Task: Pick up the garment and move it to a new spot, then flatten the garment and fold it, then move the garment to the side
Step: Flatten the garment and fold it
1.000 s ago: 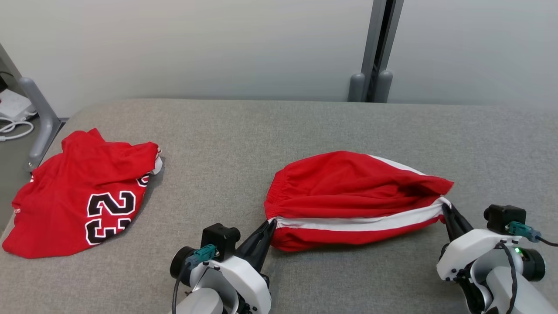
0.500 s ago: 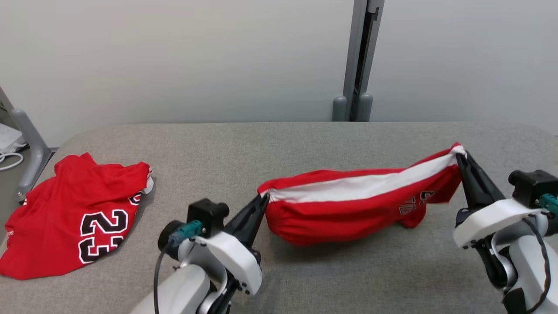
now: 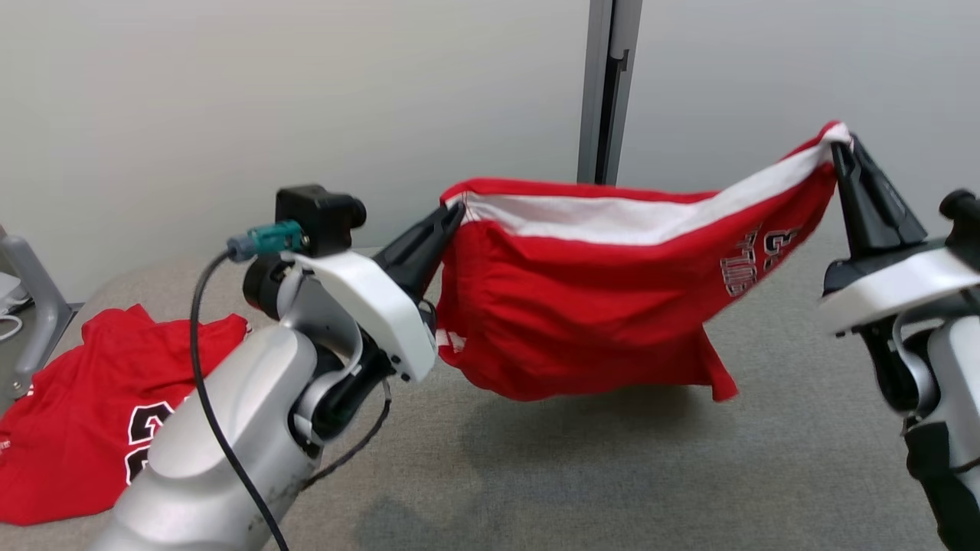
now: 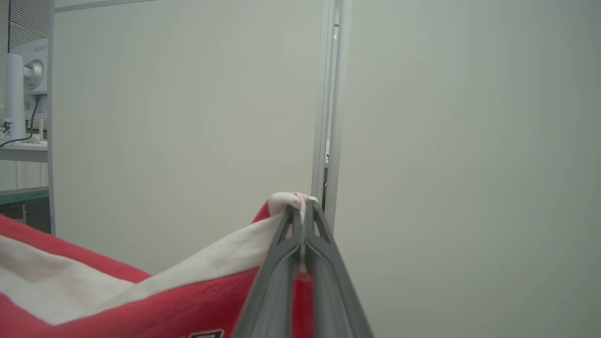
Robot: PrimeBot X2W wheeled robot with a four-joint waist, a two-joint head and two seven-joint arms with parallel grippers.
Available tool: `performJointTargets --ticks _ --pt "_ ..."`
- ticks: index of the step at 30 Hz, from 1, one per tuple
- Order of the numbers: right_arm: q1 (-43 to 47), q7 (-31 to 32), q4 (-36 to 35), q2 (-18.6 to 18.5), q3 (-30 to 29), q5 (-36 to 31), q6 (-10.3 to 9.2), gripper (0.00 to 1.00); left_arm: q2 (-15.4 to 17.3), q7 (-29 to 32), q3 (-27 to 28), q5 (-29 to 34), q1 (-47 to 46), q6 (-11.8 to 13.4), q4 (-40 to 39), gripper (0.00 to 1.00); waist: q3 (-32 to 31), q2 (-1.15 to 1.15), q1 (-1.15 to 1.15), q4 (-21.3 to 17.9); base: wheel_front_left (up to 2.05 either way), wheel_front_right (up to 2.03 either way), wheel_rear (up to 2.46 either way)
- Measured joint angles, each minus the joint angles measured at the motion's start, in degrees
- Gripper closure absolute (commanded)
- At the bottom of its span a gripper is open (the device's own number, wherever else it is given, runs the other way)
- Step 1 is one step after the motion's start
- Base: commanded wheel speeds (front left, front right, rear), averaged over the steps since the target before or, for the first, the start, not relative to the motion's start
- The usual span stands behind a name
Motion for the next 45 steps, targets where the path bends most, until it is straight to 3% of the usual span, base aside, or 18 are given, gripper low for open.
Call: performJointTargets --ticks 15,23,27,34,38,45 --pt "-4.9 6.5 -2.7 3.6 -6.1 -1.7 0.00 1.00 1.7 4.5 1.8 -1.5 -6.3 -0.2 -0.9 1.00 -0.7 0.00 0.00 -1.2 0.00 0.00 0.00" --pt "-17.9 9.5 4.5 4.7 -3.9 2.7 0.00 1.00 1.6 5.9 2.9 -1.1 -16.5 -2.4 6.8 1.00 4.7 0.00 0.00 -2.4 0.00 0.00 0.00" --pt "-28.9 6.8 9.8 4.9 -1.4 2.0 0.00 1.00 0.5 1.8 4.6 1.6 -26.0 -3.3 11.8 1.00 9.6 0.00 0.00 -3.4 0.00 0.00 0.00" --pt "-45.4 -1.3 20.0 8.0 -2.4 1.3 0.00 1.00 -1.4 -12.4 5.3 9.4 -42.0 -5.2 22.7 1.00 20.1 0.00 0.00 -5.3 0.00 0.00 0.00" --pt "-49.2 -1.8 20.9 10.0 -6.1 0.2 0.00 1.00 -3.3 -17.8 5.4 11.8 -47.5 -5.8 29.6 1.00 25.3 0.00 0.00 -6.5 0.00 0.00 0.00" --pt "-49.4 -1.9 22.0 13.1 -10.6 1.6 0.00 1.00 -6.5 -19.4 8.0 13.0 -52.4 -5.1 39.6 1.00 33.1 0.00 0.00 -8.0 0.00 0.00 0.00"
